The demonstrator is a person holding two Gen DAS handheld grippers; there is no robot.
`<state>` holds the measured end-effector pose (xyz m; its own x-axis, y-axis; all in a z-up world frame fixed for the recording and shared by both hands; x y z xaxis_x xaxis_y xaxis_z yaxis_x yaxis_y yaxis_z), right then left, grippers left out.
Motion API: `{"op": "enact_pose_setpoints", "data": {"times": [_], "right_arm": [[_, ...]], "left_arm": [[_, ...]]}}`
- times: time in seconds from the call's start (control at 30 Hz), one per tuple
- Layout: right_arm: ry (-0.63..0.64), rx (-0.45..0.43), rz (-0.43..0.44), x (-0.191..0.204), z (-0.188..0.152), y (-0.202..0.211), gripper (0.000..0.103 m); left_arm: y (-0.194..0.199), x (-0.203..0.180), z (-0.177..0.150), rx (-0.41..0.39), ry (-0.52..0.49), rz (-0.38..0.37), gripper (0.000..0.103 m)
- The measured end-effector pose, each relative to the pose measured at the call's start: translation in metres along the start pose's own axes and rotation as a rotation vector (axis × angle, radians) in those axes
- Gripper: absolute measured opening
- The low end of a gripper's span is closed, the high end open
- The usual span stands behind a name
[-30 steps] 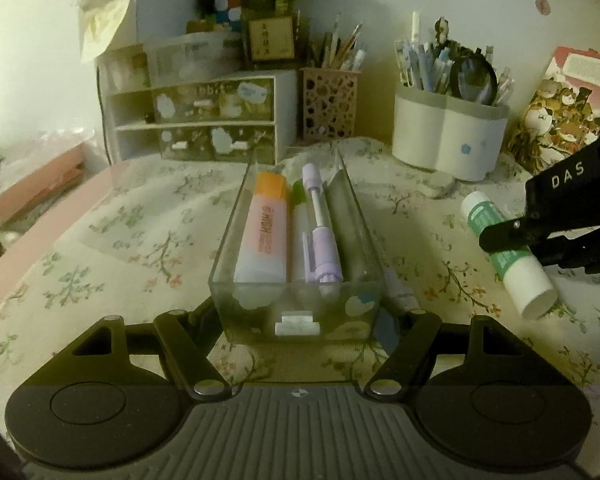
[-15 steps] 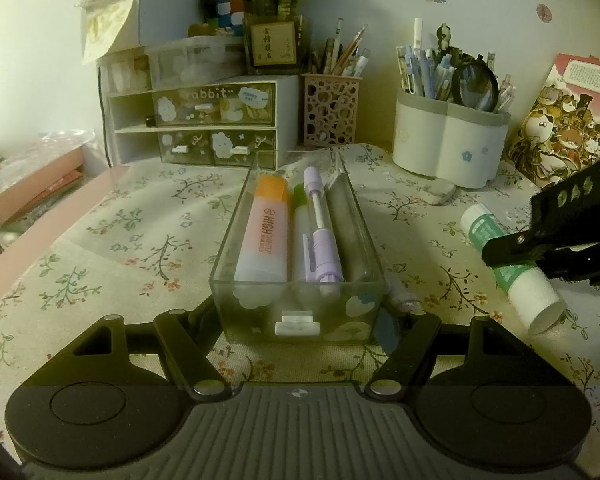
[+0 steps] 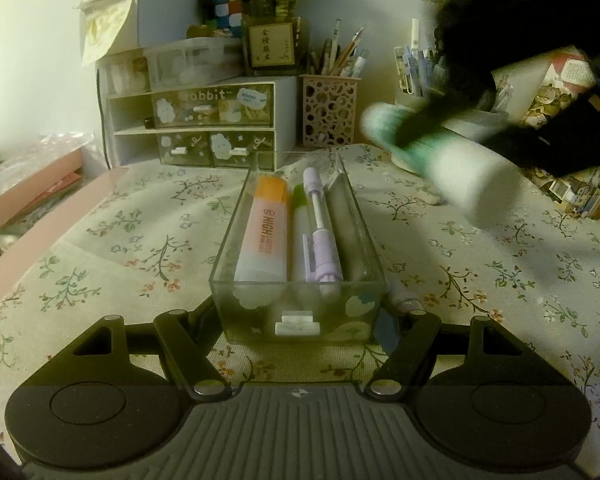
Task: Organize stationery
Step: 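Lift the glue stick and carry it over the clear box, then lower the glue stick into the box and open the right tool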
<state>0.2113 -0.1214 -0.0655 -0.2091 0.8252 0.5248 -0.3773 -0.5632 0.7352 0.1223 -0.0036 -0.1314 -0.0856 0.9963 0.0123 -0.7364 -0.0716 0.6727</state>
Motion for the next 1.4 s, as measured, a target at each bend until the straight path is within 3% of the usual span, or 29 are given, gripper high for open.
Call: {"op": "enact_pose_setpoints", "data": {"times": [0.27, 0.53, 0.67, 0.8, 0.93, 1.4], "right_arm": [[0.087, 0.135, -0.008, 0.047, 0.01, -0.044, 0.04], [0.12, 0.22, -0.052, 0.054, 0.012, -0.07, 0.04], [0.131, 0.268, -0.028, 0.057, 0.011, -0.076, 0.04], [0.123, 0.286, -0.035, 0.057, 0.011, -0.081, 0.04], [0.051, 0.312, 0.015, 0.051, 0.015, -0.084, 0.04], [-0.013, 0.283, 0.039, 0.041, 0.021, -0.077, 0.04]], "left_arm": [[0.0, 0.0, 0.0, -0.002, -0.002, 0.0, 0.072], [0.0, 0.001, 0.0, -0.002, -0.001, -0.001, 0.072], [-0.001, 0.001, 0.001, -0.004, -0.002, -0.004, 0.072], [0.0, 0.0, 0.0, -0.005, -0.003, -0.005, 0.072], [0.0, 0.0, 0.0, -0.005, -0.003, -0.005, 0.072], [0.0, -0.001, 0.0, -0.009, 0.0, -0.01, 0.072]]}}
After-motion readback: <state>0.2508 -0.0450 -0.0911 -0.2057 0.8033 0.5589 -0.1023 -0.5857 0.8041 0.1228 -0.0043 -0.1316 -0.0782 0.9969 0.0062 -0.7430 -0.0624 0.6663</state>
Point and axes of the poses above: each gripper's, at about its wrist camera, not at the fingertips, and y roughly against the way its jaws point, x to its left, z to its top, the point moved 5 cm from there along -y, roughly the way its jaws point, and after that the axes turned 7 degrees about x, right-handed, at the moved point
